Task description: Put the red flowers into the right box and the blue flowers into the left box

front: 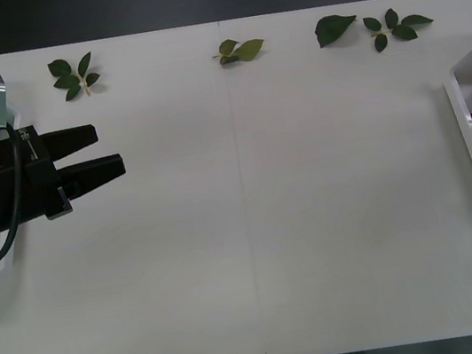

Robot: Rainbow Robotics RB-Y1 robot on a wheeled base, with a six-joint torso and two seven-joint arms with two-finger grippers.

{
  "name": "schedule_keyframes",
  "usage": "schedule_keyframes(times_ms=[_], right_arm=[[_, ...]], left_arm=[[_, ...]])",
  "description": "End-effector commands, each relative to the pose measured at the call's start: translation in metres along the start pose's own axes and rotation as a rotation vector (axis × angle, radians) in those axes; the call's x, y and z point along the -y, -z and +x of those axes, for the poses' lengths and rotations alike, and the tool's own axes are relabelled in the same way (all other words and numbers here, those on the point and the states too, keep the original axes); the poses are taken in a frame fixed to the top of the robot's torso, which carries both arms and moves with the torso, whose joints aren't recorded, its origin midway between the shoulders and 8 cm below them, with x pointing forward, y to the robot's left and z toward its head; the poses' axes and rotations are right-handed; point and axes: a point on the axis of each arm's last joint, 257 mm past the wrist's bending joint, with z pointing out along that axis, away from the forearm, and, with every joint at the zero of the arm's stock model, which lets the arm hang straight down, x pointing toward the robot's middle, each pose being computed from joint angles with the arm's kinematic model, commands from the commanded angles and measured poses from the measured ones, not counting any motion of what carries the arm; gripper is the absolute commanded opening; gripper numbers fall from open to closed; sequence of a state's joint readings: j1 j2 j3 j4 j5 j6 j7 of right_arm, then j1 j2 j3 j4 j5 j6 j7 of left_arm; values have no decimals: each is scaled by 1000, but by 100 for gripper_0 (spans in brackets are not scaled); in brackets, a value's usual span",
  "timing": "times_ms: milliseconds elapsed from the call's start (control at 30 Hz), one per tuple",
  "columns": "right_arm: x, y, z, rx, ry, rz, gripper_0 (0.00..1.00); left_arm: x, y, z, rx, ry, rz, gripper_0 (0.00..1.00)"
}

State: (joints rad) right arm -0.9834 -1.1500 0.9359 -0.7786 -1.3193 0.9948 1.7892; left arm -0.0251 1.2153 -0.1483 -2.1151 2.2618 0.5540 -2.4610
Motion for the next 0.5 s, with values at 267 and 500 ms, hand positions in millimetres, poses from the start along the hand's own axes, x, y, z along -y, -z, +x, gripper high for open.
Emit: schedule_keyframes(times_ms=[267,500], right_arm=[[-153,115,-54,182,401,-467,90],[-262,174,-52,334,691,-726,90]], left_arm=[[0,2,-17,3,-87,0,91],[0,2,-17,3,-87,0,91]])
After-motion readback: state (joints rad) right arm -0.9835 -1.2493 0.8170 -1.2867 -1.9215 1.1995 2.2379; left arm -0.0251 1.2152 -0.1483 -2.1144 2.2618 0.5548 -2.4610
